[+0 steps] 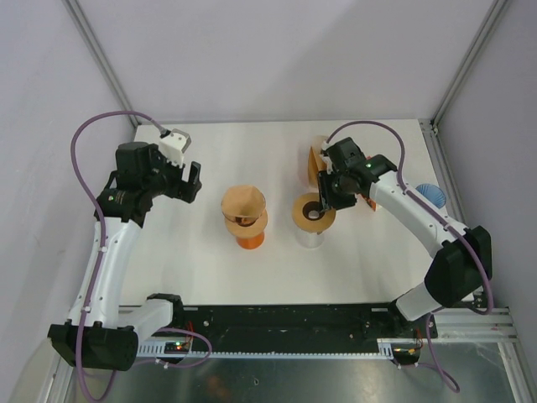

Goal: Place the coffee filter in the dripper

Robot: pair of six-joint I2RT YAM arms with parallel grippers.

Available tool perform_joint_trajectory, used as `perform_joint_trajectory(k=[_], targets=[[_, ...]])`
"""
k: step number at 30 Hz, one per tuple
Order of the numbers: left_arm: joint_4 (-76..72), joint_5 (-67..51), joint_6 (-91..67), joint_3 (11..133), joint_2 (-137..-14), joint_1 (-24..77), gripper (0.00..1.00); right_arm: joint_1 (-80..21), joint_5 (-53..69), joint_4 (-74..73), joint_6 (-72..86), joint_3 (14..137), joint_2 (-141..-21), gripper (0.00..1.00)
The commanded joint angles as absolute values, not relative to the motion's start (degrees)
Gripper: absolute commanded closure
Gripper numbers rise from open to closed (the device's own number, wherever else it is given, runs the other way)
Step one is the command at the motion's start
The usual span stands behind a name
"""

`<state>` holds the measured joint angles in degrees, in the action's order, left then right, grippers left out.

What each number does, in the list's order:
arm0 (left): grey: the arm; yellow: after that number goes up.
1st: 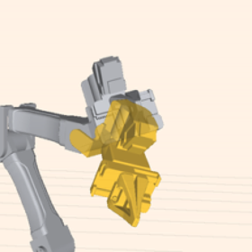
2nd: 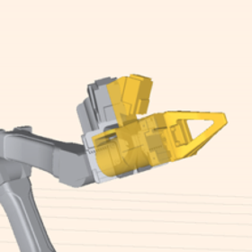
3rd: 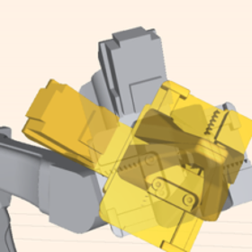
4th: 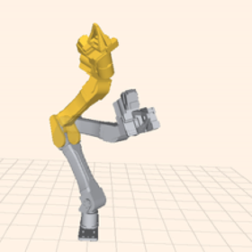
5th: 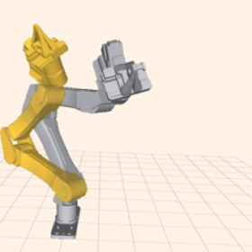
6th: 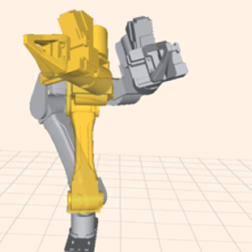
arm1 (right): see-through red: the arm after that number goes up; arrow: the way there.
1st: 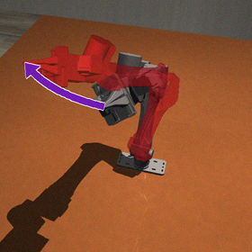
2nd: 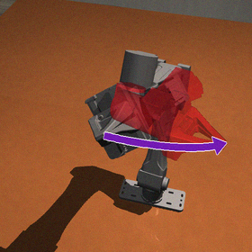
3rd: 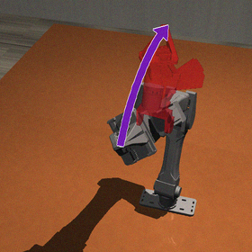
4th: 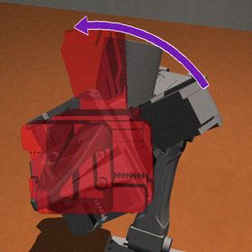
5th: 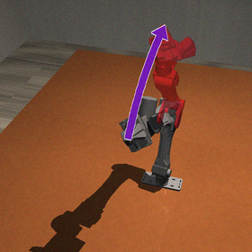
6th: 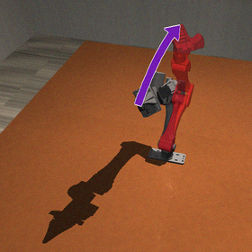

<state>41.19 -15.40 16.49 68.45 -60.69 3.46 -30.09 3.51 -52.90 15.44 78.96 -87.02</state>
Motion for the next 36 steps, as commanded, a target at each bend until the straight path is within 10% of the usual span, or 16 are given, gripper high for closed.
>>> perform_joint_trajectory(k=[1,36], targets=[[40.9,-16.7,16.5,69.5,-59.0,3.2,0.1,-30.5,3.6,-50.0,14.4,78.2,-87.8,0.95],[40.8,-16.8,16.7,69.4,-59.3,3.2,0.1,-27.8,10.0,-45.2,13.5,75.4,-83.9,0.27]])
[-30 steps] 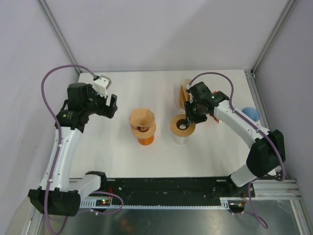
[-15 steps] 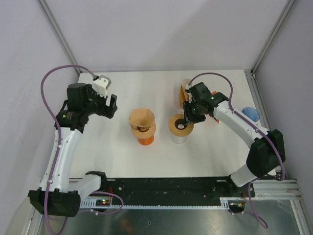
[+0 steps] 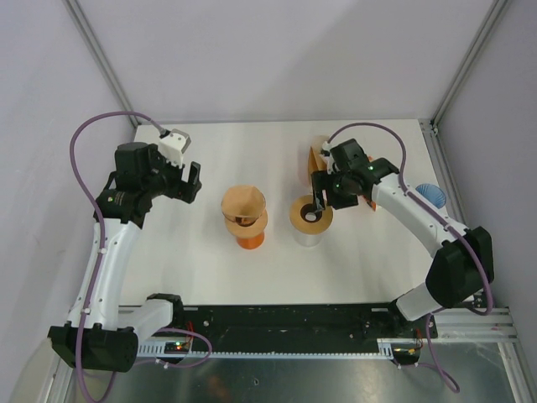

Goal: Place the coffee filter in the dripper

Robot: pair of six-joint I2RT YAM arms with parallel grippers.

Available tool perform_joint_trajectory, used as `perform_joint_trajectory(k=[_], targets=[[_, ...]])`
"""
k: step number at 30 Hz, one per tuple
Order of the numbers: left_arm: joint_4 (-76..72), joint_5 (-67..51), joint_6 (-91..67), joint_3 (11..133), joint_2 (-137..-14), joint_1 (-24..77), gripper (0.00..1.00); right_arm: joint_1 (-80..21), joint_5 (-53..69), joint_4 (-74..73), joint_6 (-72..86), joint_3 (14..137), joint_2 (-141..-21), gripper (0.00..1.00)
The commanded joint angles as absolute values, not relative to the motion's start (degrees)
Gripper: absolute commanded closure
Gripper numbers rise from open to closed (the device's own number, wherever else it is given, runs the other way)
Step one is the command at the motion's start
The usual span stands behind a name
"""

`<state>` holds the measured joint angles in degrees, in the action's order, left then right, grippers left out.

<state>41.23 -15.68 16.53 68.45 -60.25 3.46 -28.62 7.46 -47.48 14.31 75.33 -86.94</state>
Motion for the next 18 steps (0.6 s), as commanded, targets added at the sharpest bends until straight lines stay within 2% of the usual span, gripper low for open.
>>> perform_joint_trajectory(k=[1,6,10,14,18], targets=[[40.8,-16.7,16.7,69.4,-59.4,3.2,0.1,-27.6,10.3,-45.2,13.5,75.4,-83.7,0.25],[40.8,-16.8,16.7,69.6,-59.7,3.2,0.1,-25.6,10.4,-45.6,12.8,76.0,-80.9,0.23],[40.8,-17.0,16.9,69.5,-59.7,3.2,0.1,-19.8,9.7,-46.3,12.2,76.3,-76.2,0.23],[40.8,-17.5,17.0,69.3,-59.8,3.2,0.09,-6.5,6.8,-47.6,11.0,76.4,-71.4,0.23],[40.7,-18.3,17.0,69.3,-59.9,3.2,0.1,8.2,3.4,-47.7,8.8,76.2,-71.9,0.24]])
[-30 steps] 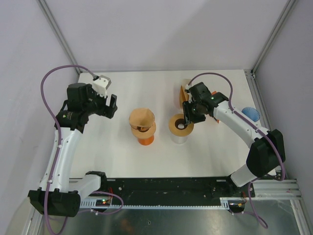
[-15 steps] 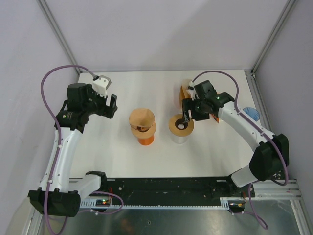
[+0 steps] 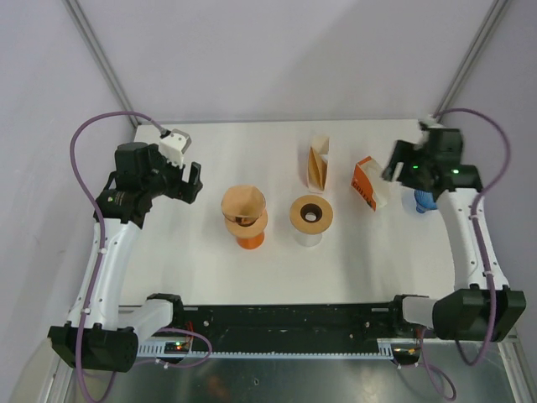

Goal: Place the coffee filter in the dripper

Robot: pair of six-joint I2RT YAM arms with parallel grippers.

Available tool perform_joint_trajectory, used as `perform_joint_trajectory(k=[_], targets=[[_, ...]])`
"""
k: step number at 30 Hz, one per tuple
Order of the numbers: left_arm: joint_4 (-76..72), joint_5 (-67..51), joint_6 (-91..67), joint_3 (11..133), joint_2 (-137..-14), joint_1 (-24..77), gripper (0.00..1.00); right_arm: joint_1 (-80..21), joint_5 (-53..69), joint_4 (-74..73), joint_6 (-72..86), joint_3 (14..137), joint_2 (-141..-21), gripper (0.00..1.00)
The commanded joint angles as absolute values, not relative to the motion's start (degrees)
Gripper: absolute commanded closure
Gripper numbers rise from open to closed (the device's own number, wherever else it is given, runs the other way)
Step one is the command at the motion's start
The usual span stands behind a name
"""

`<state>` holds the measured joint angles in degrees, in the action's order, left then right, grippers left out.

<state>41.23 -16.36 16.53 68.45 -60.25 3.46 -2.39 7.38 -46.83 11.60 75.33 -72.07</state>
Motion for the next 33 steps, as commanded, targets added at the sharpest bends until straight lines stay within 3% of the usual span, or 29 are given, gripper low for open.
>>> perform_joint_trajectory(k=[1,6,12,18,33], targets=[[40.7,-18.5,17.0,69.3,-59.9,3.2,0.1,11.5,4.4,-47.1,8.7,76.0,-72.5,0.24],[40.8,-18.9,17.2,69.3,-60.1,3.3,0.1,25.6,12.6,-40.4,13.3,74.0,-76.5,0.29],[40.7,-19.7,17.3,69.6,-61.0,3.2,0.1,28.1,3.0,-36.1,14.7,72.7,-82.1,0.29],[40.6,-20.4,17.4,69.8,-62.5,3.2,0.1,28.9,1.8,-34.0,14.5,72.0,-88.5,0.31],[40.6,-20.8,17.2,70.4,-65.4,3.2,0.1,29.8,3.4,-29.6,12.9,70.4,-97.8,0.61]])
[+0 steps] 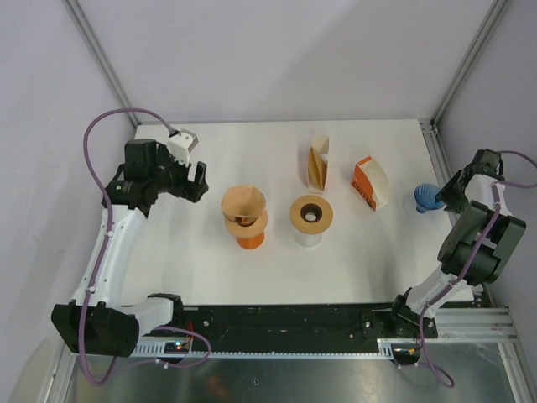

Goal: Place the coffee filter in the dripper

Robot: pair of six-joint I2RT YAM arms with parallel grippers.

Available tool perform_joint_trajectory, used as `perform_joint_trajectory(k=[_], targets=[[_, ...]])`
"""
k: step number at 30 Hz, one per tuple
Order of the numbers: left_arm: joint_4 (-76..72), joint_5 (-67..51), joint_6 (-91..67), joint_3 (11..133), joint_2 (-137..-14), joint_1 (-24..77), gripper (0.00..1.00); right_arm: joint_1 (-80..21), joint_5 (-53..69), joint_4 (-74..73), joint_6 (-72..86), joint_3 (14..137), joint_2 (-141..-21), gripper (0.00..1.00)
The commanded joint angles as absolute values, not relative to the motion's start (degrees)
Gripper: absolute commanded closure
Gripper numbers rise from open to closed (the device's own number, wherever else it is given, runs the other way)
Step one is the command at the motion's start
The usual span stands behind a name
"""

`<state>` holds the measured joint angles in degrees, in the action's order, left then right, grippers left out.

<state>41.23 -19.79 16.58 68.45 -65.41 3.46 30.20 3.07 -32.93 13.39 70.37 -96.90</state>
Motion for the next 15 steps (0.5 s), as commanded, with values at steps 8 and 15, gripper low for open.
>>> perform_joint_trajectory(k=[8,15], targets=[[40.6,-20.1,17.1,70.5,-65.5,3.2,0.09,29.1,2.5,-29.4,11.3,70.4,-100.1,0.9],[40.6,-20.0,17.0,70.5,-65.5,3.2,0.09,28.5,3.5,-29.8,11.3,70.4,-98.8,1.0]])
